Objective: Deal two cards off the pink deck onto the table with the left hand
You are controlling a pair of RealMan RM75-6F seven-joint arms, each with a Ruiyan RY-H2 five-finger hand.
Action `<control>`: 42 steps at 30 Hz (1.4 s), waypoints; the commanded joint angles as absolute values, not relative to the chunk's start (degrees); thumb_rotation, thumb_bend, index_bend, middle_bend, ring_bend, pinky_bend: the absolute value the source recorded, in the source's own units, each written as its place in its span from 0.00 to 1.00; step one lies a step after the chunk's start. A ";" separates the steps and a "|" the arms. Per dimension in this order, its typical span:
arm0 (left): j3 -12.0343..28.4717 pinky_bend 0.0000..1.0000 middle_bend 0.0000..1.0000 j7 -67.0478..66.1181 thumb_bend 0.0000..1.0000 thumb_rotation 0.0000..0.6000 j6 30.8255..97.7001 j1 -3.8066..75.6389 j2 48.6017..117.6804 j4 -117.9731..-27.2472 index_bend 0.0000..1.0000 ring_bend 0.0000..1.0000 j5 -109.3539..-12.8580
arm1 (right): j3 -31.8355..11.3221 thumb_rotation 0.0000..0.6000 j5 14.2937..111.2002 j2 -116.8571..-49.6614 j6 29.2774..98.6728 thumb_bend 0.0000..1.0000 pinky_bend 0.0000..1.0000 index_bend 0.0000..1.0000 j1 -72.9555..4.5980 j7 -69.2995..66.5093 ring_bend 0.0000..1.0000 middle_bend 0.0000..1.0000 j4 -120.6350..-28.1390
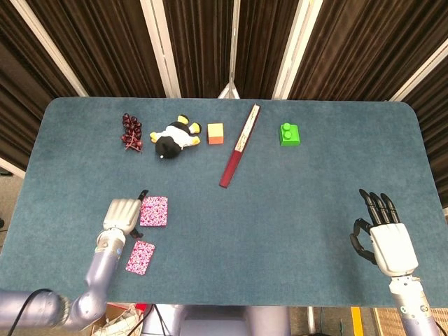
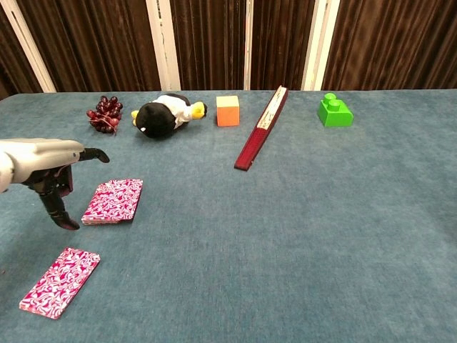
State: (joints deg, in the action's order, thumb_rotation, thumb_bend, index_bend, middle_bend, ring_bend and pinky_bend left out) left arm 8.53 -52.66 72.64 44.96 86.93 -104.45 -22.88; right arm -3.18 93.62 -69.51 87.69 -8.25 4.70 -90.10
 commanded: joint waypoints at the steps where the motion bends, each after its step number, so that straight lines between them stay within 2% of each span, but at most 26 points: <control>1: 9.94 1.00 0.93 -53.57 0.13 1.00 72.59 46.35 88.95 -101.90 0.10 0.89 -20.55 | -3.17 1.00 93.64 -69.50 87.67 0.49 0.04 0.00 -8.26 4.64 0.00 0.00 -90.14; 4: 10.55 1.00 0.93 -53.63 0.16 1.00 72.23 47.01 90.14 -100.25 0.13 0.89 -19.42 | -3.18 1.00 93.55 -69.41 87.49 0.49 0.04 0.00 -8.33 4.57 0.00 0.00 -90.29; 18: 11.71 1.00 0.93 -54.21 0.17 1.00 70.71 49.00 94.52 -94.45 0.18 0.89 -15.85 | -3.16 1.00 93.63 -69.34 87.48 0.49 0.04 0.00 -8.38 4.15 0.00 0.00 -90.38; 24: 11.47 1.00 0.95 -53.84 0.32 1.00 70.59 49.10 95.25 -93.79 0.35 0.90 -16.37 | -3.11 1.00 93.71 -69.32 87.53 0.49 0.04 0.00 -8.37 4.07 0.00 0.00 -90.35; 27: 11.31 1.00 0.95 -52.66 0.36 1.00 71.06 48.72 95.41 -94.11 0.40 0.90 -18.05 | -3.14 1.00 93.74 -69.29 87.59 0.49 0.04 0.00 -8.37 4.12 0.00 0.00 -90.39; 42: 11.14 1.00 0.95 -48.76 0.36 1.00 73.56 46.35 89.26 -101.84 0.41 0.90 -24.83 | -3.05 1.00 93.72 -69.32 87.67 0.49 0.04 0.00 -8.23 4.34 0.00 0.00 -90.37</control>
